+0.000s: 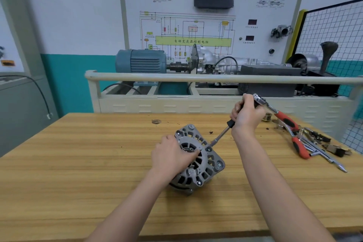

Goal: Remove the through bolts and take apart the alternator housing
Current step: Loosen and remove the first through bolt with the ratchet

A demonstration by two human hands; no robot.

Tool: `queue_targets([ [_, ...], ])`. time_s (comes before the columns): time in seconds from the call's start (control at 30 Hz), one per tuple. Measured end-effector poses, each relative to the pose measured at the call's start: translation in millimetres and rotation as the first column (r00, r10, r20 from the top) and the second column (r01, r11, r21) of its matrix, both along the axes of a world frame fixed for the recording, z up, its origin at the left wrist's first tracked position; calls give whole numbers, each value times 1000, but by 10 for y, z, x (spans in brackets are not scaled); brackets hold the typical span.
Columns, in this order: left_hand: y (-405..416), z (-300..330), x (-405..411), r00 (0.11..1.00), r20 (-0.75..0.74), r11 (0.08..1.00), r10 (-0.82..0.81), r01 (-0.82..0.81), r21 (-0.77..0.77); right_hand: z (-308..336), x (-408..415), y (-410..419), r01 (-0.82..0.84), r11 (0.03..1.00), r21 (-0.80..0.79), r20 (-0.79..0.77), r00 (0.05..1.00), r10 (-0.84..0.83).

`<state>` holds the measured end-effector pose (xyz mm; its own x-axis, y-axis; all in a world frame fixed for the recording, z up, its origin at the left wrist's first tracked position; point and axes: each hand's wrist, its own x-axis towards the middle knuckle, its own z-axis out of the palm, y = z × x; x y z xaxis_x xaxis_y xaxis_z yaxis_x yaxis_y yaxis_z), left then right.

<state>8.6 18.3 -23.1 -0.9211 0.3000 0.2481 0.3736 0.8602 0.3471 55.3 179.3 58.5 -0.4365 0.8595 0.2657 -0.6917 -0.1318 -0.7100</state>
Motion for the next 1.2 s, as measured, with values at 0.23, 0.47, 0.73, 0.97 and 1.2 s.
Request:
queue_targets([
  [0.23,-188,235,-401,858,262,897,-441,417,145,20,-4,-32,-80,984,160,113,992,62],
  [0.47,-467,518,-612,815,315,850,-486,525,-47,-25,-48,-161,-118,969,216,137,987,89],
  [0.73,-775,96,-452,721,567,901,-399,193,388,-120,-227,-417,-218,878,426,297,950,91],
  [0.97,-765,-44,-338,765,446,831,-465,203,518,-227,-334,-571,-264,821,506,363,929,75],
  [1.2,-733,-14,-382,775,290,750,-562,329,574,-240,-343,-576,-238,829,506,345,937,58],
])
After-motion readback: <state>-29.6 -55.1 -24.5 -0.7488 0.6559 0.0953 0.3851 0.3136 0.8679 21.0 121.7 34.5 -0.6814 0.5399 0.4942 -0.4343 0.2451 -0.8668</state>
